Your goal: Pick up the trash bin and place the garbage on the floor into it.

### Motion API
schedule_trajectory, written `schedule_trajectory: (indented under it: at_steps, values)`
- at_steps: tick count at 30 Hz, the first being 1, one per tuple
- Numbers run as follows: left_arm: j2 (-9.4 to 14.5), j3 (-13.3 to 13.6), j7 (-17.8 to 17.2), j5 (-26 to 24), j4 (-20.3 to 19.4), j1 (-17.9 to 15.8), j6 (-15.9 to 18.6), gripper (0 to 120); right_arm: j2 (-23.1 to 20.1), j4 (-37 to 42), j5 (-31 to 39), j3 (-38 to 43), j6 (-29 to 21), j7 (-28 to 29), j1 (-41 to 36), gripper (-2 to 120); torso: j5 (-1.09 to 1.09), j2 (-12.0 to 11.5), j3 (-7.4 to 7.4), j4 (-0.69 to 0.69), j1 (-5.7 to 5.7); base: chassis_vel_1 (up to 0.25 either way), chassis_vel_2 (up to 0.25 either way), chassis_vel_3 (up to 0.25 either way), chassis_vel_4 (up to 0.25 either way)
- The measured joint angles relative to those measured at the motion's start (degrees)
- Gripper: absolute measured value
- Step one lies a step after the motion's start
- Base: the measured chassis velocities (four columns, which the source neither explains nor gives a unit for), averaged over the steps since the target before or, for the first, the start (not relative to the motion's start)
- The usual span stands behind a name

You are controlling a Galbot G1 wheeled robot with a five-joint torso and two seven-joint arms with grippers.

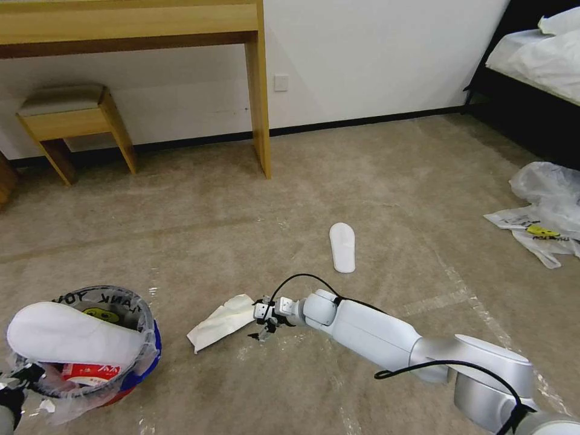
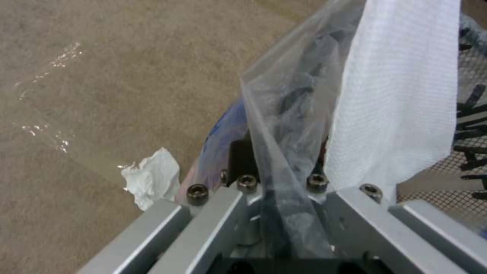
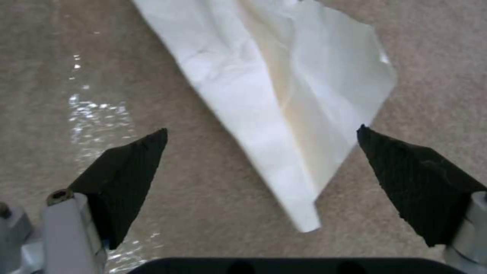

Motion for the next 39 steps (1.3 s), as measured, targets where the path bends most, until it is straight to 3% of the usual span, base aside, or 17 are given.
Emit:
schedule_trajectory:
  at_steps: [11,39]
  values:
    - [-0.33,-0.49,0.07,-0.30,-0.49,0.52,-0.06,1,3.55,-6.80,-0.04,1.51,2.97,1.04,0.06,100,0.00,0.00,0.00,0.00,0.00,0.000,0.000,0.000,0.000]
    - [-0.87,-1.25,0.13,-0.82,-1.80,1.10,-0.18,1,8.66,-10.77,1.99,0.50,5.45,1.82,2.66,100,0.00,0.00,0.00,0.00,0.00,0.000,0.000,0.000,0.000]
